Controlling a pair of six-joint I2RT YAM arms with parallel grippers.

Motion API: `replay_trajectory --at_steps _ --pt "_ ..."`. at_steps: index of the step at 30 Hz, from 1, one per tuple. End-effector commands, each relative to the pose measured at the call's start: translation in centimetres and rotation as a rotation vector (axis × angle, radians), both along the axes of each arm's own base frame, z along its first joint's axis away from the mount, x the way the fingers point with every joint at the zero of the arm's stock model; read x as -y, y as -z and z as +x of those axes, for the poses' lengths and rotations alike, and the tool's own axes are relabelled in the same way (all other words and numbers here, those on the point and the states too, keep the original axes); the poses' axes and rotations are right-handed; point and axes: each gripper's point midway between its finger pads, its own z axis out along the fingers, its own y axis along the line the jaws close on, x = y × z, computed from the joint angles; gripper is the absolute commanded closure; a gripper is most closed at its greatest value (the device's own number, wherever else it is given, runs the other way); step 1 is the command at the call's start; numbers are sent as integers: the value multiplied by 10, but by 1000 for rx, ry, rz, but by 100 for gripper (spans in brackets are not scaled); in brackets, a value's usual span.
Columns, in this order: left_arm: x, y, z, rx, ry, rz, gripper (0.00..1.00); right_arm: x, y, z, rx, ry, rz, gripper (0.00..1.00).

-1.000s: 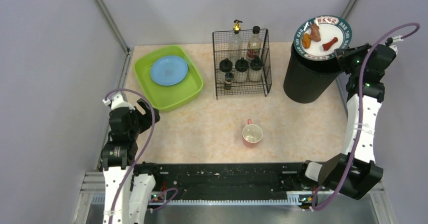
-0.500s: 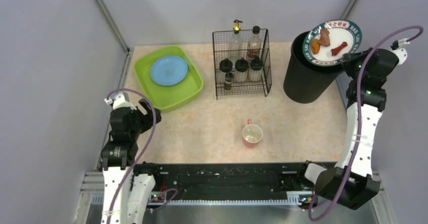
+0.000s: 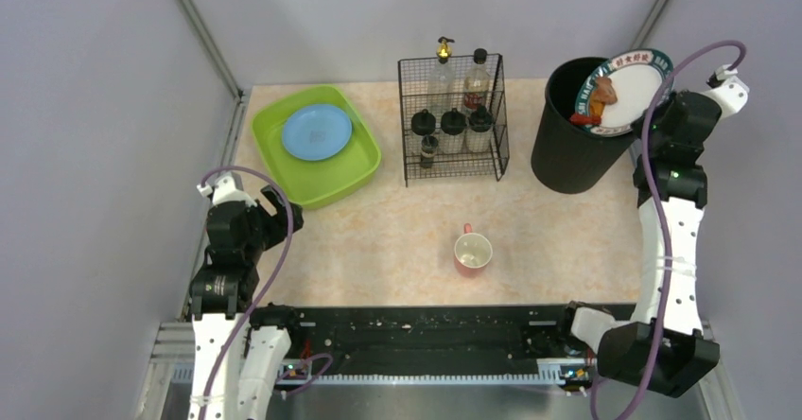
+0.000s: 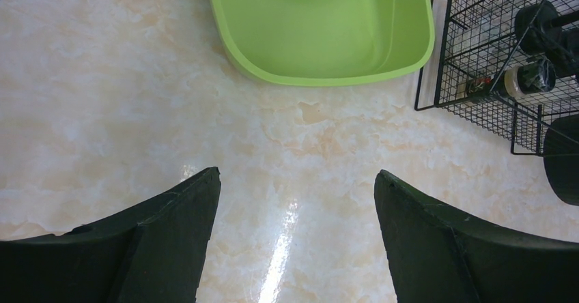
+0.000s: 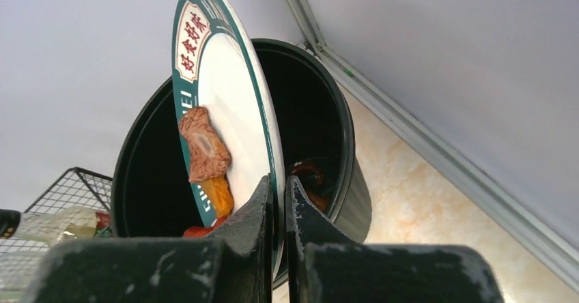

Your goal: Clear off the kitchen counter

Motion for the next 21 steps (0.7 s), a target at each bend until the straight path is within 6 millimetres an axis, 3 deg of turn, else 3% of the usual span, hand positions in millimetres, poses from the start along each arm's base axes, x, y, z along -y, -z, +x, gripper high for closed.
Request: replay_trajectory --at_steps 1,7,21 --pt "1 -12 6 67 13 16 13 9 -47 -4 105 61 -163 100" --pt "1 -13 5 68 15 16 13 5 -49 -3 48 92 -319 100" --pt "1 -12 6 67 16 15 13 -18 -75 -7 32 136 -695 100"
